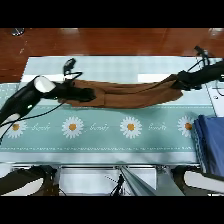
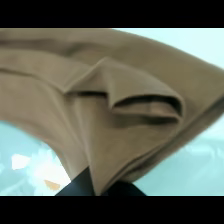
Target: Fold the shirts.
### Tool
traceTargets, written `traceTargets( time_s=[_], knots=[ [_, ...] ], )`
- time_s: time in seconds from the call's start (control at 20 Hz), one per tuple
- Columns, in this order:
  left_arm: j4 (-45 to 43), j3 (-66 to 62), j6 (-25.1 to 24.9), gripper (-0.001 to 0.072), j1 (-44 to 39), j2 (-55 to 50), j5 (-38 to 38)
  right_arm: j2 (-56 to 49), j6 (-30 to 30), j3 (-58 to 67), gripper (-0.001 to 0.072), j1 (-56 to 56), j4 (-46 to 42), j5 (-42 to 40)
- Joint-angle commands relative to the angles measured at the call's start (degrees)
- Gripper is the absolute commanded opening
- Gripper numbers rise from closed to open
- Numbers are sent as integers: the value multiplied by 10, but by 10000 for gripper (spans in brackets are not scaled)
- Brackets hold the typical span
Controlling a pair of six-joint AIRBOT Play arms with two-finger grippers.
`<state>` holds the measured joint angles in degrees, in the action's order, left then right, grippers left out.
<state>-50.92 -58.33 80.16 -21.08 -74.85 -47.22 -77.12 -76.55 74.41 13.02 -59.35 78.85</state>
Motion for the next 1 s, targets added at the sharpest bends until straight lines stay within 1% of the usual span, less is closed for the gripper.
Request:
traceTargets(
  time_s=[0.0, 0.15, 0.35, 0.45, 0.55, 0.65, 0.75, 0.85, 0.95],
  knots=[
    [6, -110, 17, 15, -82, -109, 1, 153, 7, -69, 23, -1, -12, 4],
    [6, -234, 44, 15, -152, -227, -55, 246, -12, -114, 23, -1, -7, 15],
    [6, -351, 101, 15, -245, -339, -86, 318, -21, -124, 23, -1, 1, 41],
    [18, -383, 108, 16, -289, -373, -113, 337, -28, -124, 23, -1, 1, 43],
    [26, -395, 104, 16, -319, -384, -120, 340, -34, -124, 23, -1, 2, 54],
    [25, -404, 104, 16, -316, -381, -130, 340, -34, -124, 23, -1, 1, 58],
    [25, -414, 104, 16, -280, -369, -150, 340, -34, -124, 23, -1, 2, 58],
    [25, -414, 106, 16, -215, -347, -176, 339, -35, -124, 23, -1, 8, 55],
    [24, -414, 106, 16, -133, -318, -228, 337, -36, -123, 23, -1, 38, 44]
  ],
)
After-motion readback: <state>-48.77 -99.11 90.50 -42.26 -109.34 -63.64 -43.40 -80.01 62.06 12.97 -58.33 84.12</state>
